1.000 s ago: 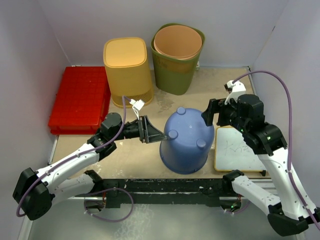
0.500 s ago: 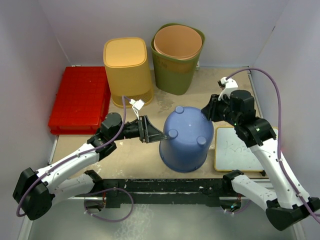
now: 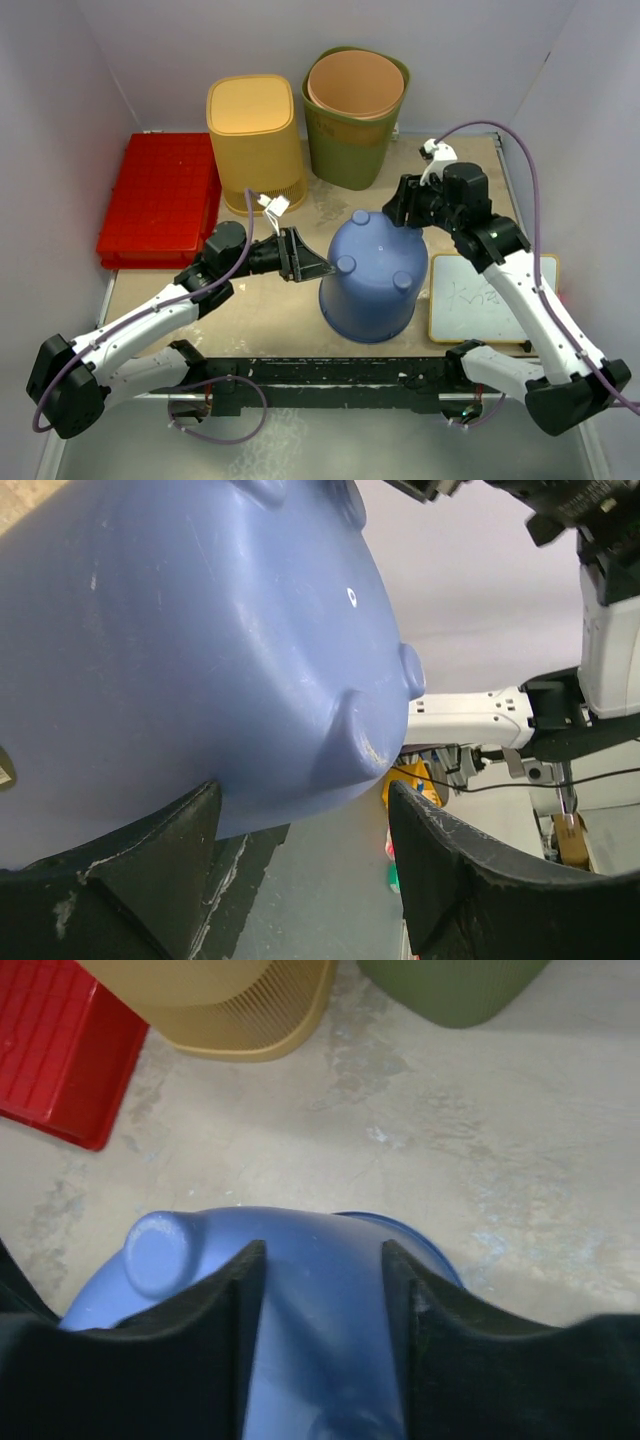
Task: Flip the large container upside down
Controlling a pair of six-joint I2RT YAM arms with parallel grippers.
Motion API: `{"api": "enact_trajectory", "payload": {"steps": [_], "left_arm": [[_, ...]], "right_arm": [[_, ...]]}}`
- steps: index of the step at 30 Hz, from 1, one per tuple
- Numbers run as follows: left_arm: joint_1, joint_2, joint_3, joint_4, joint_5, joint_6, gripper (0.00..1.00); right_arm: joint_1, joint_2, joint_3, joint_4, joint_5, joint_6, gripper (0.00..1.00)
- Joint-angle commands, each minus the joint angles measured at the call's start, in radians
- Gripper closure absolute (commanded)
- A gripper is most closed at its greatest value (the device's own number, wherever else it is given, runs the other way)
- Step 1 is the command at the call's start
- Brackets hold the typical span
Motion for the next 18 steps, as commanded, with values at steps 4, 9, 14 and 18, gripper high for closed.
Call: {"api": "enact_trajectory", "payload": {"steps": [4,9,14,18], "left_arm": [[-0.002,0.006,0.076,-0.042,-0.033,0.084,0.35],[-0.003,0.03,0.094,-0.052,-0.019,0.095,0.35],[-0.003,0.042,0.1,-0.053,-0.014,0.099,0.35],[-0.003,0.032,0.094,-0.055,-0.015,0.096,0.35]], "right_arm": [[0.006,-0.181,0.053,-0.167,0.274,-0.066,0.32],[0.006,-0.267,-0.019,-0.207,0.218,-0.026,0.33],[0.006,-0.281,-0.063,-0.196,0.118,0.031,0.41],[0.006,-0.26,-0.081,-0.206,0.096,0.056,0.49]]}}
